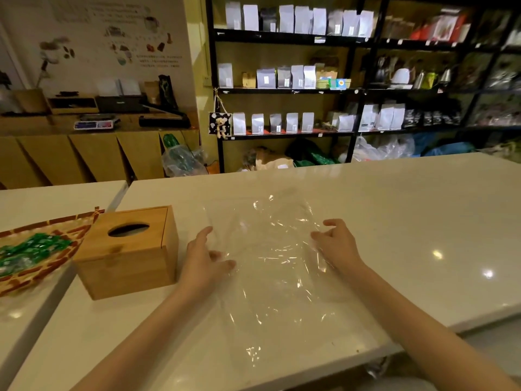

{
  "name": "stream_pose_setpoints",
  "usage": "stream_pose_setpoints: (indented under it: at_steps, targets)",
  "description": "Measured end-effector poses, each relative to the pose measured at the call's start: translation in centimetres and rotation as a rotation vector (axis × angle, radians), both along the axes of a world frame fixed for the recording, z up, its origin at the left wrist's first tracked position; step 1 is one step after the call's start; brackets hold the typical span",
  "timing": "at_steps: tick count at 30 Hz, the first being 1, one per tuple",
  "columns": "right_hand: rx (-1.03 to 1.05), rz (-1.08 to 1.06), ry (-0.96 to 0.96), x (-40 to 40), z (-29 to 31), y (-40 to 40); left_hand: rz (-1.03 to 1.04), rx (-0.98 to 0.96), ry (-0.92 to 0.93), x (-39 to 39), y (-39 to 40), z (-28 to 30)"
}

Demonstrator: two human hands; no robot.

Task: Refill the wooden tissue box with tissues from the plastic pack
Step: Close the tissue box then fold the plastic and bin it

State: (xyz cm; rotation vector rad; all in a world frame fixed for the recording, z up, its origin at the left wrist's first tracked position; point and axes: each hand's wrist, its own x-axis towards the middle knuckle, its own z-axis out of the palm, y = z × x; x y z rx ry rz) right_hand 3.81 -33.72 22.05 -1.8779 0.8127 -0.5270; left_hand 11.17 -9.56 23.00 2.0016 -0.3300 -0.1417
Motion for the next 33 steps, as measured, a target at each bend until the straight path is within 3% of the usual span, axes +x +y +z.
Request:
stream_pose_setpoints:
  at_steps: [3, 9, 14, 24, 29, 33]
  targets:
    - [0.189, -0.01, -0.122, -0.1, 0.3, -0.3, 0.026, -0.273, 0.191, -0.3, 0.5, 0.5]
    - [0.452, -0.031, -0.18, -0.5, 1.9, -1.1, -0.096, -0.47, 0.507, 0.0, 1.2, 0.9]
    - [0.398, -0.001, -0.191, -1.2, 2.0, -1.3, -0.15, -0.596, 0.584, 0.0, 1.6, 1.9]
    - [0.297, 0.099, -0.235, -2.9, 3.7, -2.4, -0.073, -0.354, 0.132, 0.2, 1.6, 1.9]
    - [-0.043, 0.216, -0.088, -3.6, 4.0, -2.4, -0.028, -0.178, -0.025, 0.4, 1.0, 2.5]
    - [-0.393, 0.072, 0.106, -3.3, 4.0, -2.4, 0.049, 0.093, -0.316, 1.0, 0.7, 3.6]
